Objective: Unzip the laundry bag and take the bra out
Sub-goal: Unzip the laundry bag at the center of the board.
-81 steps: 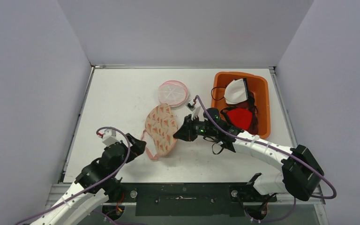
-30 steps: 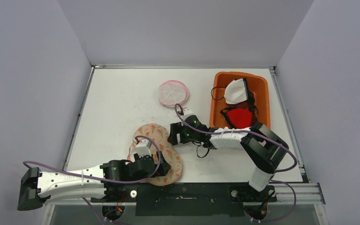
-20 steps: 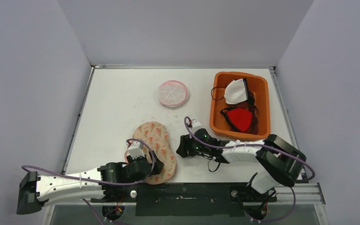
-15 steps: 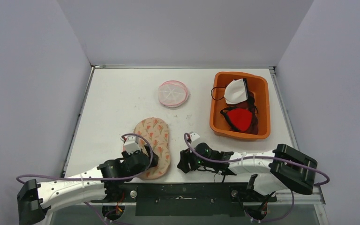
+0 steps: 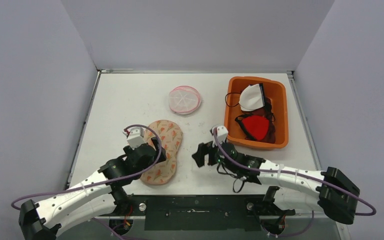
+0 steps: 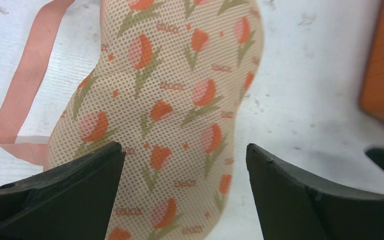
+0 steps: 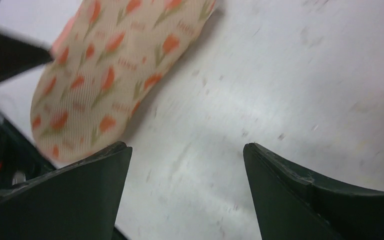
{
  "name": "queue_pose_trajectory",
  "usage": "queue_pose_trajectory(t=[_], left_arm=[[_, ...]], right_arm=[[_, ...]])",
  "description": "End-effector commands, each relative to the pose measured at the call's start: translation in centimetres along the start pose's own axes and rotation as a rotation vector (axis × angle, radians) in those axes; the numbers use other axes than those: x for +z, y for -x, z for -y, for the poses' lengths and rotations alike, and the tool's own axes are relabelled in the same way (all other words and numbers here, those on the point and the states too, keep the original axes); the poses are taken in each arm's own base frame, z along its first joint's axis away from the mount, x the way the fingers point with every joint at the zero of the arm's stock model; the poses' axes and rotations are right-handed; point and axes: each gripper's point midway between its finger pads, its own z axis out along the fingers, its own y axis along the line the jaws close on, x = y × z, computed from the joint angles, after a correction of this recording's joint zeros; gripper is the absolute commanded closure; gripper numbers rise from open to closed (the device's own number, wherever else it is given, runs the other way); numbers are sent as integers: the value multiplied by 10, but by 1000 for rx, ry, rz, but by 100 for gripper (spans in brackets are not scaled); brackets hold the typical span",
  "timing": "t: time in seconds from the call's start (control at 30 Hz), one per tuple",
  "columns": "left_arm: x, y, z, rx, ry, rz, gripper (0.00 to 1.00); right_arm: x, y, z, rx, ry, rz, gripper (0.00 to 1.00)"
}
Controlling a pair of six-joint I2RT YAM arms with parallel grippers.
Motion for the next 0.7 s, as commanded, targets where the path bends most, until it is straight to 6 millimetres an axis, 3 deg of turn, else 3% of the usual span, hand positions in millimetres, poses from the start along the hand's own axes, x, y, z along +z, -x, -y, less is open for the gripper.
queue_pose_trajectory(t=[0.0,0.07,0.2,0.33,0.67], left_arm=[[-33,22,15,-96,-104,-8,9],[-42,18,22,-100,-138,-61,10],[-48,-10,31,-54,-172,-178,11],[-46,-35,42,-63,-260,-225,12],[-35,-62,29,-86,-277,-262,13]], right_arm=[[33,85,20,76,-36,141,16],[53,110,17,72,-12,167,18],[94,133,8,42,22,168,20],[132,133,12,33,14,156,18],[197,128,3,7,83,117,23]])
